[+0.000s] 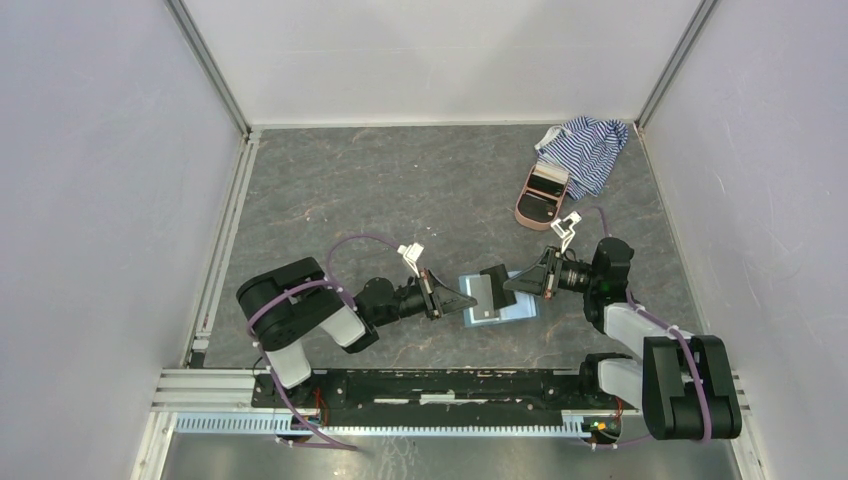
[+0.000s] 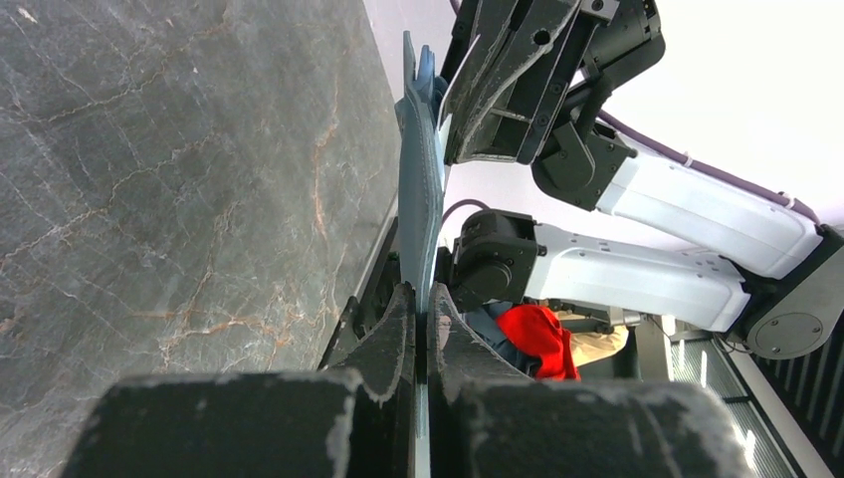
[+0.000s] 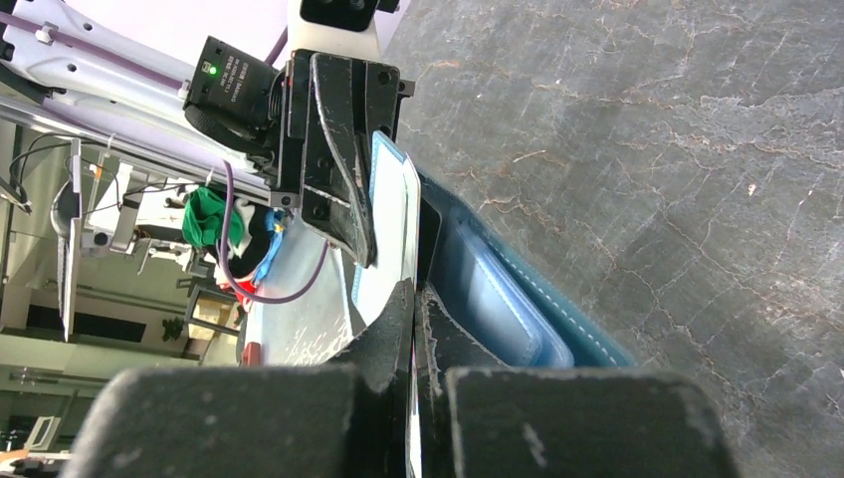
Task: Put the credit cards into the card holder
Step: Insert the credit card into the card holder.
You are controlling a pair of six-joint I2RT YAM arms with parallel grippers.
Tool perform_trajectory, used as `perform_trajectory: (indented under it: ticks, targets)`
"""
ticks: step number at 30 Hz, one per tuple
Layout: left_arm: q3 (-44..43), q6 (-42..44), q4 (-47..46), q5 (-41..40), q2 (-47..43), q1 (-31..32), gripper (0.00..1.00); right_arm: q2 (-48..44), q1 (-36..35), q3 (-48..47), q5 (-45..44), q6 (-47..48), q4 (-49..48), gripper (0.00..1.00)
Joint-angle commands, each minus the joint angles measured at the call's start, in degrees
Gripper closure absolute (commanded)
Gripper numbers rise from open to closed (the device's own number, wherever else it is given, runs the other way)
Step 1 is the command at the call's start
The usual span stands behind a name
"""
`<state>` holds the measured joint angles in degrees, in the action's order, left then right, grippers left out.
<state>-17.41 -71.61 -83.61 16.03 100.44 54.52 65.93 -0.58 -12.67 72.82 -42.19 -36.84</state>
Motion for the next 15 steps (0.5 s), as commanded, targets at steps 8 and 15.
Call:
perform_trajectory:
  ticks: [8, 15]
  targets:
    - [0.52, -0.9, -15.83, -7.22, -5.15, 0.63, 0.98, -2.45, 0.28, -0.71, -0.77, 1.31, -0.24, 1.0]
    - [-0.69, -1.2, -15.84, -7.09, -5.03, 0.75, 0.98, -1.65, 0.24, -0.35, -1.35, -4.21, -6.26, 1.0]
